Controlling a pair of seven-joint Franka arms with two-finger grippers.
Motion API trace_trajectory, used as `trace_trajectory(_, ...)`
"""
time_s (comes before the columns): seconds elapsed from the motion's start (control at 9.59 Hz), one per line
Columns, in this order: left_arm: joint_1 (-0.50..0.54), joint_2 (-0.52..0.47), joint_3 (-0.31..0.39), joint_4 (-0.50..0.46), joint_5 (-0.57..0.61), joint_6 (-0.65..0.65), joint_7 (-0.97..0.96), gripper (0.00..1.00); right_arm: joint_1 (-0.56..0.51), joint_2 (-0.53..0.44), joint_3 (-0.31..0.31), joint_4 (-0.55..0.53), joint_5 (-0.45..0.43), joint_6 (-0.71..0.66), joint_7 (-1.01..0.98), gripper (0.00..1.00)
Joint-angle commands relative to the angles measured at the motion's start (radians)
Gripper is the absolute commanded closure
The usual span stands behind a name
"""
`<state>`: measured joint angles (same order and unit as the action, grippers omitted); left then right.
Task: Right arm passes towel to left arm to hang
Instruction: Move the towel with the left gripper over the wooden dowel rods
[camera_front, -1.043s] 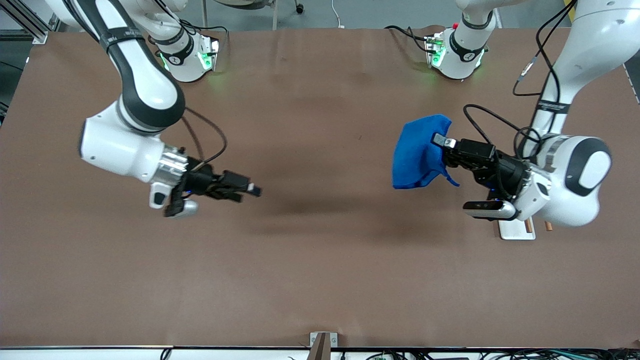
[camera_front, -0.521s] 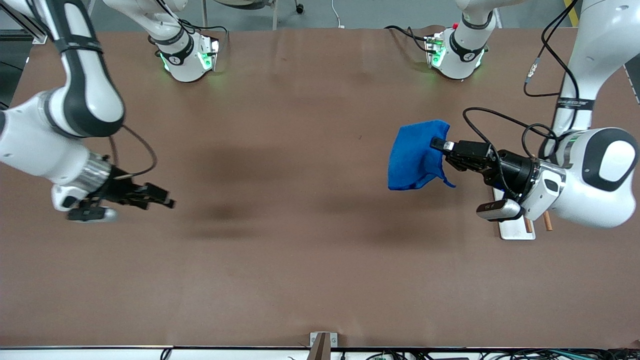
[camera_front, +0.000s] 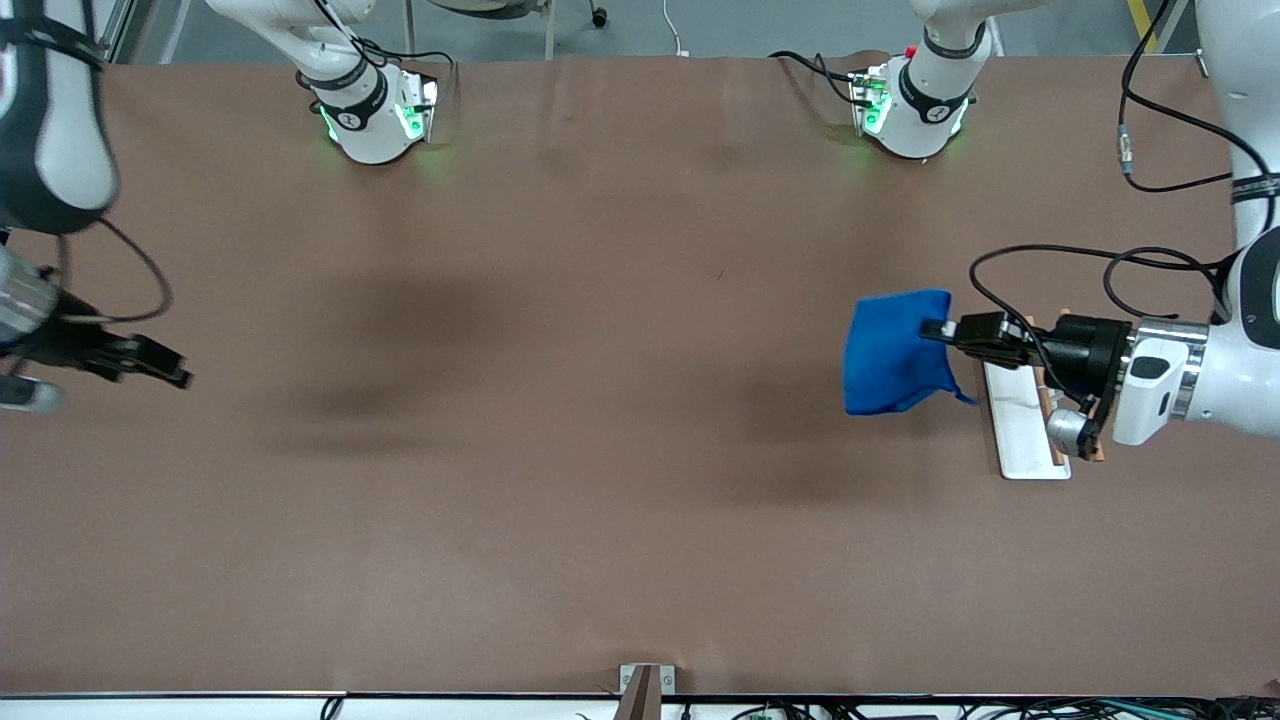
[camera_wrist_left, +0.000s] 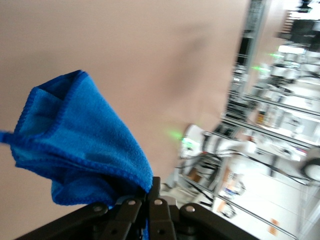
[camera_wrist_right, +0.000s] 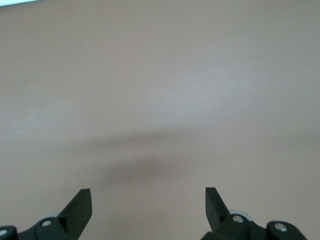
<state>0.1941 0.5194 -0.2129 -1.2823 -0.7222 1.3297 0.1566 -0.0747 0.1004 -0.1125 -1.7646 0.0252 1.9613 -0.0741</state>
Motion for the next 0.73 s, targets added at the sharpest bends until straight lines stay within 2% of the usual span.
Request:
trace_trajectory(0.0, -0.002, 0.001, 0.027, -0.003, 0.178, 0.025, 0.011, 1.00, 0.001, -0.002, -0.051, 0.172, -0.083, -0.184, -0.024, 0.00)
trace_trajectory(0.21, 0.001, -0.009, 0.033, 0.001, 0.332, 0.042, 0.018, 1.00, 0.004, -0.078, -0.107, 0.154, -0.085, -0.276, -0.024, 0.00)
trace_trajectory(0.42, 0.043, -0.009, 0.036, 0.001, 0.429, 0.045, 0.067, 1.00, 0.006, -0.169, -0.107, 0.145, -0.085, -0.388, 0.090, 0.00)
trace_trajectory(0.52, 0.077, -0.006, 0.036, 0.000, 0.469, 0.066, 0.125, 1.00, 0.004, -0.206, -0.093, 0.145, -0.073, -0.432, 0.152, 0.00)
trace_trajectory(0.63, 0.109, 0.005, 0.035, -0.005, 0.518, 0.089, 0.170, 1.00, -0.026, -0.226, -0.031, 0.145, -0.067, -0.446, 0.171, 0.00)
